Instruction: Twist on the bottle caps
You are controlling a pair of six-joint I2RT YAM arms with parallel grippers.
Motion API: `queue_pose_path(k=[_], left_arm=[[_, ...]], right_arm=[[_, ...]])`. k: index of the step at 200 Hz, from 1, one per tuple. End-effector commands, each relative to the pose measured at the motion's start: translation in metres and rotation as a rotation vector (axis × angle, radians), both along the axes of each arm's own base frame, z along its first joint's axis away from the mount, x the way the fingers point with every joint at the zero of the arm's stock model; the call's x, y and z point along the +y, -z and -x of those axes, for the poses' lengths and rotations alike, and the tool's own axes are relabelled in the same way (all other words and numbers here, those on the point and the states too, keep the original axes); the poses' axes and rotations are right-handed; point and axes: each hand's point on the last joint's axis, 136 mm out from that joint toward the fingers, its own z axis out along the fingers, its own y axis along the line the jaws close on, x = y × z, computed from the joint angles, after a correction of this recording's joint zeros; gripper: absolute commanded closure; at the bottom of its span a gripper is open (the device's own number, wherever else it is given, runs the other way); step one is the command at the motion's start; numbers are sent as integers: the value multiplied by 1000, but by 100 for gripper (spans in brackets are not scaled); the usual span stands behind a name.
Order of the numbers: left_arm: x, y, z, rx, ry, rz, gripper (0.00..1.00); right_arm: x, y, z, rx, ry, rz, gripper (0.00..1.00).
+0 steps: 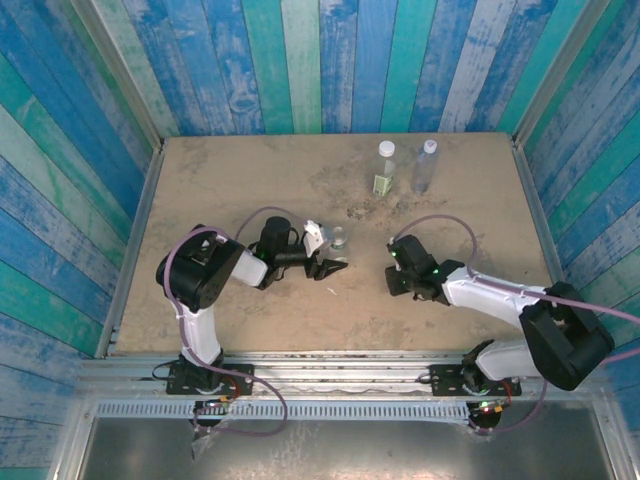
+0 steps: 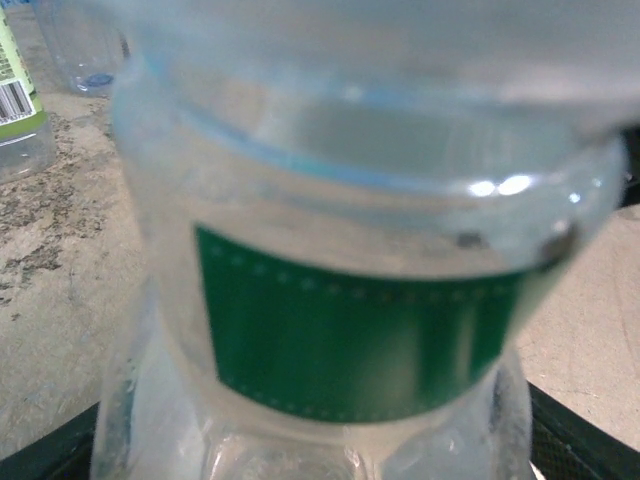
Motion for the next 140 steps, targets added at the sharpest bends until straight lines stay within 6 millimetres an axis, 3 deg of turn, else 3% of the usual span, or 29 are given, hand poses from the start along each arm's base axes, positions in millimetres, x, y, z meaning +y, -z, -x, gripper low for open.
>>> queue_pose_path(k=[1,78,121,140], left_arm=[[-5,12,6,26,39,-18,25],[-9,13,9,30,53,-19,31],[-5,2,11,-19,32,15,8],[-2,-4,11,-51,6,41,4]], right_arm=[[7,-19,-3,-9,-24,-13,57],[36,-78,-20,-34,-117,-67,57],[41,-89,-26,-50,-142,-63,56],[41,-88,-27,-49,-141,-62,56]])
